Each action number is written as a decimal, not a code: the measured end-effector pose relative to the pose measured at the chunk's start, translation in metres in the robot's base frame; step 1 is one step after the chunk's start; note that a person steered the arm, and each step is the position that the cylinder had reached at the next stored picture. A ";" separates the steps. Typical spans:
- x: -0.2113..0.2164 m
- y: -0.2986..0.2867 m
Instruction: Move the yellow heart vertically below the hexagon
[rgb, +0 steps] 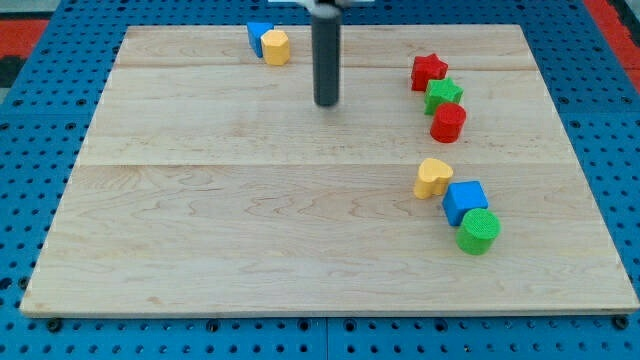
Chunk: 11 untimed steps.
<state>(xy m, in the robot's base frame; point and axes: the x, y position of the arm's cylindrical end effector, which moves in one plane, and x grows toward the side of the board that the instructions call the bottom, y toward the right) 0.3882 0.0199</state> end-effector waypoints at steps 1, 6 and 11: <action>0.009 0.057; 0.076 0.134; 0.152 0.038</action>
<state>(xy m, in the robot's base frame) 0.5398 0.0575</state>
